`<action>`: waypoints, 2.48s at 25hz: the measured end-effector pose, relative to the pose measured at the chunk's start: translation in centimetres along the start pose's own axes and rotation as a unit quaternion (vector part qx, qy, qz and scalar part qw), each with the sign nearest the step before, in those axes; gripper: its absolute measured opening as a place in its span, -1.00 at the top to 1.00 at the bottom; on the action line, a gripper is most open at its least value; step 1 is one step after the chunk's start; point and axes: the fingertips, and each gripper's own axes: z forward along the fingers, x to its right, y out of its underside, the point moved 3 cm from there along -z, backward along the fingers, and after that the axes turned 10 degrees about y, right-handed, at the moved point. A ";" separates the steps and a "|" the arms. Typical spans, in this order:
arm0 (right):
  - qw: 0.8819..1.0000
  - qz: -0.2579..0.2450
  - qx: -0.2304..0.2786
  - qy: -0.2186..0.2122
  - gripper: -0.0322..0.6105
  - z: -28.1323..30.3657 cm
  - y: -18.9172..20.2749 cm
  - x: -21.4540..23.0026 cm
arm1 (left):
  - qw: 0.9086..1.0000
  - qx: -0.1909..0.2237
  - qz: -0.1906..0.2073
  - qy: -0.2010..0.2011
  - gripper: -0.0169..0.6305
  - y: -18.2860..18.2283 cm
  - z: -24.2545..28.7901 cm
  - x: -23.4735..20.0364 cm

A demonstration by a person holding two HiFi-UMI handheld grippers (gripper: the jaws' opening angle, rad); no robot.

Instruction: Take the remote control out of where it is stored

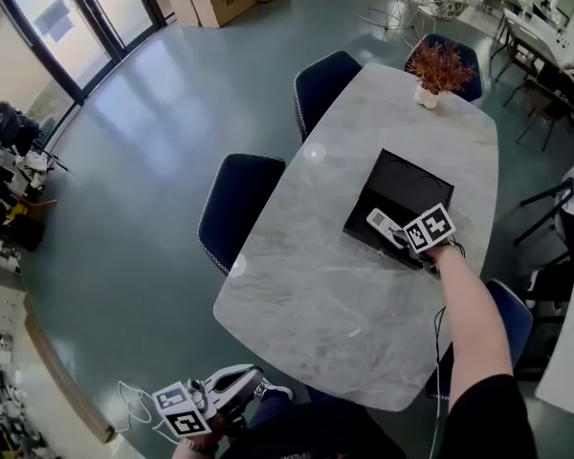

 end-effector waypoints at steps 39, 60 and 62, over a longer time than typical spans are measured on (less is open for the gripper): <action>0.985 -0.160 -0.063 0.019 0.54 3.3 -0.6 -3.6 | 1.000 0.009 -0.024 -0.006 0.93 0.4 -0.5 -1.6; 0.936 0.255 0.236 -0.053 0.55 -11.7 -1.2 -3.7 | 0.994 -0.070 0.001 0.078 0.93 -2.0 -0.6 -0.7; 0.917 0.291 0.262 -0.074 0.55 -13.3 -0.4 -5.2 | 0.993 -0.080 0.004 0.091 0.93 -2.1 -0.8 -0.6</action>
